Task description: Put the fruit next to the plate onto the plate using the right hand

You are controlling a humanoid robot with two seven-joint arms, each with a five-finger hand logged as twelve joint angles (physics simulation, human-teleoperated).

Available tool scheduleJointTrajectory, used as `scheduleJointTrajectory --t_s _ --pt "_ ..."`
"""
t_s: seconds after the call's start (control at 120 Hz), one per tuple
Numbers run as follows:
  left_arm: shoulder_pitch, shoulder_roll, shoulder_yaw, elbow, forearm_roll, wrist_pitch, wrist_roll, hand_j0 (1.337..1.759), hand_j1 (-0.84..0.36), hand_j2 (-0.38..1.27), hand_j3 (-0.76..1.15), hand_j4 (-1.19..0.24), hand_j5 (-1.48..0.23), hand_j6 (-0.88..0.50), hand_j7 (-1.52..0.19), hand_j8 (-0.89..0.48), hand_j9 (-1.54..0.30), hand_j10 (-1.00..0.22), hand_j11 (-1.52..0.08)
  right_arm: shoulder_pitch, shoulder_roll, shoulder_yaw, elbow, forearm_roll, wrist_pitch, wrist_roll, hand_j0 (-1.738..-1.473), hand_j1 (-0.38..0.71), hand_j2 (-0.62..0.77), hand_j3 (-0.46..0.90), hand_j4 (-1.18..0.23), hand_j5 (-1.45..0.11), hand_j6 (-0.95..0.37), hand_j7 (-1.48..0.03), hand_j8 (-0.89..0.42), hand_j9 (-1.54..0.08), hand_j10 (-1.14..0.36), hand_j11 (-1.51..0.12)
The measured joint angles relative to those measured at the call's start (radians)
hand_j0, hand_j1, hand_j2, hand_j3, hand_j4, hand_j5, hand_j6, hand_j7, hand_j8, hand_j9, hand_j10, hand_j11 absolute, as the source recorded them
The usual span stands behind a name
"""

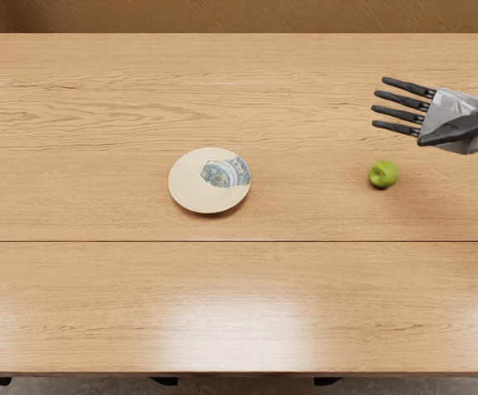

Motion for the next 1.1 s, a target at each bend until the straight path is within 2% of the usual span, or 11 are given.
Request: scheduleJointTrajectory --t_s 0.142,0.242,0.375,0.492,0.567,0.642,0.692,0.767,0.892,1.0,1.1 --pt "0.0 0.0 0.0 0.0 0.0 0.0 0.0 1.658 0.34 0.0 0.0 -0.01 -0.01 -0.01 -0.01 -0.01 -0.01 -0.01 -0.01 0.004 0.009 -0.013 0.012 0.001 0.002 0.0 -1.658 -0.35 0.0 0.0 0.0 0.0 0.0 0.0 0.0 0.0 0.0 0.0" --pt "0.0 0.0 0.0 0.0 0.0 0.0 0.0 1.658 0.34 0.0 0.0 -0.01 -0.01 -0.01 -0.01 -0.01 -0.01 -0.01 -0.01 0.016 -0.029 -0.015 0.186 -0.045 0.002 0.0 -1.658 -0.35 0.0 0.0 0.0 0.0 0.0 0.0 0.0 0.0 0.0 0.0" --pt "0.0 0.0 0.0 0.0 0.0 0.0 0.0 1.658 0.34 0.0 0.0 -0.01 -0.01 -0.01 -0.01 -0.01 -0.01 -0.01 -0.01 0.025 -0.095 -0.007 0.392 -0.345 -0.058 0.0 -1.658 -0.35 0.0 0.0 0.0 0.0 0.0 0.0 0.0 0.0 0.0 0.0" --pt "0.0 0.0 0.0 0.0 0.0 0.0 0.0 1.658 0.34 0.0 0.0 -0.01 -0.01 -0.01 -0.01 -0.01 -0.01 -0.01 -0.01 0.029 -0.151 -0.019 0.529 -0.597 -0.307 0.0 -1.658 -0.35 0.0 0.0 0.0 0.0 0.0 0.0 0.0 0.0 0.0 0.0" --pt "0.0 0.0 0.0 0.0 0.0 0.0 0.0 1.658 0.34 0.0 0.0 -0.01 -0.01 -0.01 -0.01 -0.01 -0.01 -0.01 -0.01 0.031 -0.168 -0.082 0.612 -0.755 -0.508 0.0 -1.658 -0.34 0.0 0.0 0.0 -0.01 0.0 -0.01 0.0 -0.01 0.0 -0.01" --pt "0.0 0.0 0.0 0.0 0.0 0.0 0.0 1.658 0.34 0.0 0.0 -0.01 -0.01 -0.01 -0.01 -0.01 -0.01 -0.01 -0.01 0.053 -0.177 -0.174 0.656 -0.877 -0.631 0.0 -1.658 -0.33 0.0 0.0 -0.02 -0.02 -0.02 -0.02 -0.02 -0.02 -0.02 -0.02" --pt "0.0 0.0 0.0 0.0 0.0 0.0 0.0 1.658 0.34 0.0 0.0 -0.01 -0.01 -0.01 -0.01 -0.01 -0.01 -0.01 -0.01 0.117 -0.183 -0.299 0.671 -0.93 -0.717 0.0 -1.658 -0.32 0.0 0.0 -0.03 -0.04 -0.03 -0.04 -0.03 -0.04 -0.03 -0.04" --pt "0.0 0.0 0.0 0.0 0.0 0.0 0.0 1.658 0.34 0.0 0.0 -0.01 -0.01 -0.01 -0.01 -0.01 -0.01 -0.01 -0.01 0.274 -0.186 -0.561 0.682 -0.97 -0.87 0.0 -1.658 -0.29 -0.01 0.0 -0.05 -0.06 -0.05 -0.06 -0.05 -0.06 -0.05 -0.06" --pt "0.0 0.0 0.0 0.0 0.0 0.0 0.0 1.658 0.34 0.0 0.0 -0.01 -0.01 -0.01 -0.01 -0.01 -0.01 -0.01 -0.01 0.496 -0.172 -0.91 0.667 -0.953 -1.036 0.0 -1.658 -0.25 -0.01 0.0 -0.09 -0.11 -0.09 -0.11 -0.09 -0.11 -0.09 -0.11" --pt "0.0 0.0 0.0 0.0 0.0 0.0 0.0 1.658 0.34 0.0 0.0 -0.01 -0.01 -0.01 -0.01 -0.01 -0.01 -0.01 -0.01 0.641 -0.104 -1.154 0.62 -0.905 -1.146 0.0 -1.658 -0.22 -0.02 0.0 -0.11 -0.14 -0.11 -0.14 -0.11 -0.14 -0.11 -0.14" --pt "0.0 0.0 0.0 0.0 0.0 0.0 0.0 1.658 0.34 0.0 0.0 -0.01 -0.01 -0.01 -0.01 -0.01 -0.01 -0.01 -0.01 0.808 0.029 -1.429 0.558 -0.781 -1.192 0.0 -1.658 -0.21 -0.02 0.0 -0.12 -0.16 -0.13 -0.16 -0.12 -0.16 -0.12 -0.16"
